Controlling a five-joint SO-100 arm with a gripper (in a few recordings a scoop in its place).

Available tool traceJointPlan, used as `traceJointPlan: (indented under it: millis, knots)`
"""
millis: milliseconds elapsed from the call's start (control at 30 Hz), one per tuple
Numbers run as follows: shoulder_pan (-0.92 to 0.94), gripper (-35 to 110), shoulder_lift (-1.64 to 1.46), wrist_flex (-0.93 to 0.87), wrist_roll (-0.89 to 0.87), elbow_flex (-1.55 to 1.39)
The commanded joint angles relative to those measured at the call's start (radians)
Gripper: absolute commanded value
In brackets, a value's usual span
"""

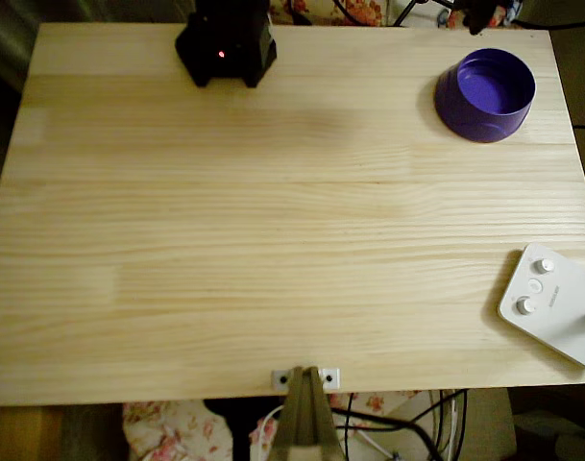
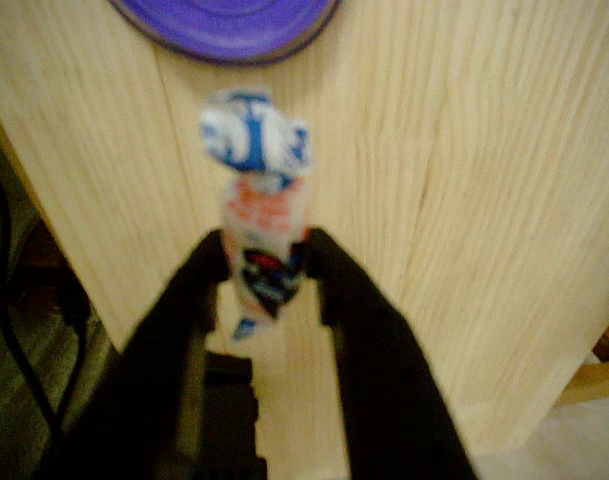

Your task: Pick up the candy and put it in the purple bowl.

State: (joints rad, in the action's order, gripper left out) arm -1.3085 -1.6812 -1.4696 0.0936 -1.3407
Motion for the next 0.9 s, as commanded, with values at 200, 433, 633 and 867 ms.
traceJointPlan:
  millis: [200,433,633,867]
  knots:
    - [-0.037,4,0.144,0.029,-0.002,0.242]
    - [-0.049,4,0.276,0.041,0.008,0.353]
    - [-0.049,5,0.371,0.048,0.003,0.454]
    - [-0.078,5,0.463,0.044,-0.009,0.566]
